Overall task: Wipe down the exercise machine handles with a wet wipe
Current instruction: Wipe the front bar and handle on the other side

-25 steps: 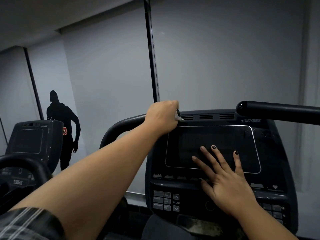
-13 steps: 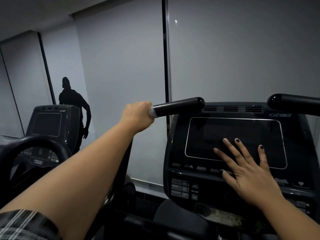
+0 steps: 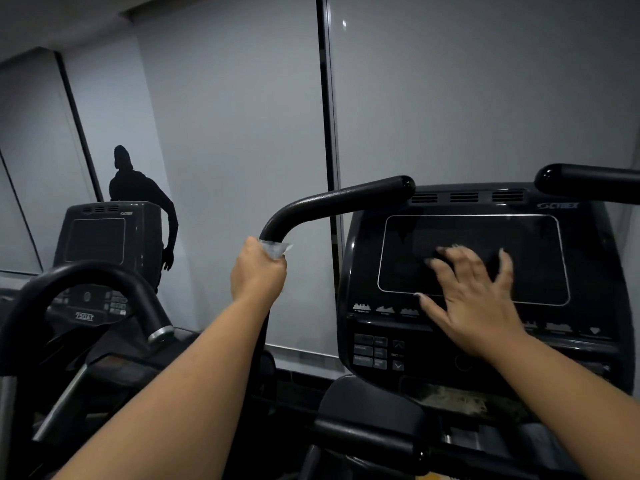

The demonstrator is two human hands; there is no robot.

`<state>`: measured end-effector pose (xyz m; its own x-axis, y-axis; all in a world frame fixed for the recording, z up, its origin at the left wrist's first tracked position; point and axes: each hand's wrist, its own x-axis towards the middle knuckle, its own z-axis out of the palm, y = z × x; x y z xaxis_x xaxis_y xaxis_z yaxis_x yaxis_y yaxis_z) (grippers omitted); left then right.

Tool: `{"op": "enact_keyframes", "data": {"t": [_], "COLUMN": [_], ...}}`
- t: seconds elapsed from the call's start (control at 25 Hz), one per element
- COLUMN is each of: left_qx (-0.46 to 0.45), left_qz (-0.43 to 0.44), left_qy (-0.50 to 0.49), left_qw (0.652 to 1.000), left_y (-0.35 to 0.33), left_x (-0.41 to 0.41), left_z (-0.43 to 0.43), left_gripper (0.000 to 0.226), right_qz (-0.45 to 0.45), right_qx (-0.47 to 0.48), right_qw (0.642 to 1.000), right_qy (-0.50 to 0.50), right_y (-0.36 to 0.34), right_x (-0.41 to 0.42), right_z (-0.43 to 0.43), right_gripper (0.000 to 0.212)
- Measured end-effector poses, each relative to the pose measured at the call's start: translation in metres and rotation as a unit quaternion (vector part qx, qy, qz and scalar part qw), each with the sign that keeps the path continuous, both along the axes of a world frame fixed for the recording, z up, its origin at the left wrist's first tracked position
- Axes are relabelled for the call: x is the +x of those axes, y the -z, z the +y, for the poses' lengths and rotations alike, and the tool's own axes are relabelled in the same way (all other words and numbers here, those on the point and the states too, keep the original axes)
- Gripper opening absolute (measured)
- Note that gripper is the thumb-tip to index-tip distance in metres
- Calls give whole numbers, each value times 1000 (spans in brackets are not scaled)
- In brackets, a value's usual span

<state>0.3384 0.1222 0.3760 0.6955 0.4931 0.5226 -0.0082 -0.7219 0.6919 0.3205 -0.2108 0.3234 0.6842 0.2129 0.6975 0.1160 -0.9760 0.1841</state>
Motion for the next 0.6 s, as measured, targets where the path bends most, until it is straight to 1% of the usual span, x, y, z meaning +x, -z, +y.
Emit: {"op": "enact_keyframes", "data": {"t": [0.08, 0.24, 0.32, 0.36, 0.44, 0.52, 0.6], "left_qx": [-2, 18, 79, 117, 199, 295, 383], "left_qz": [0, 23, 40, 38, 24, 24, 18], "left_qy": [-8, -11, -27, -36, -41, -6, 47], "left_qw": [1000, 1000, 996, 992, 979, 955, 922], "left_y": [1, -7, -26, -40, -69, -89, -103], "left_x": [2, 2, 3, 5, 12, 18, 17], "left_z": [-1, 2, -1, -7, -26, -51, -83], "left_gripper": [36, 39, 40, 36, 21, 16, 21], "right_qz": [-10, -40, -43, -45, -45, -43, -37], "right_qx": [-36, -42, -42, -42, -39, -35, -35], "right_qw": [999, 998, 998, 997, 997, 997, 998], "right_qy": [-14, -32, -33, -36, -43, -45, -43], "right_y": [3, 11, 11, 12, 11, 11, 11], "right_x": [10, 21, 20, 21, 22, 23, 22], "right_z": [11, 9, 9, 10, 9, 8, 9], "right_gripper": [82, 87, 87, 87, 88, 88, 87]}}
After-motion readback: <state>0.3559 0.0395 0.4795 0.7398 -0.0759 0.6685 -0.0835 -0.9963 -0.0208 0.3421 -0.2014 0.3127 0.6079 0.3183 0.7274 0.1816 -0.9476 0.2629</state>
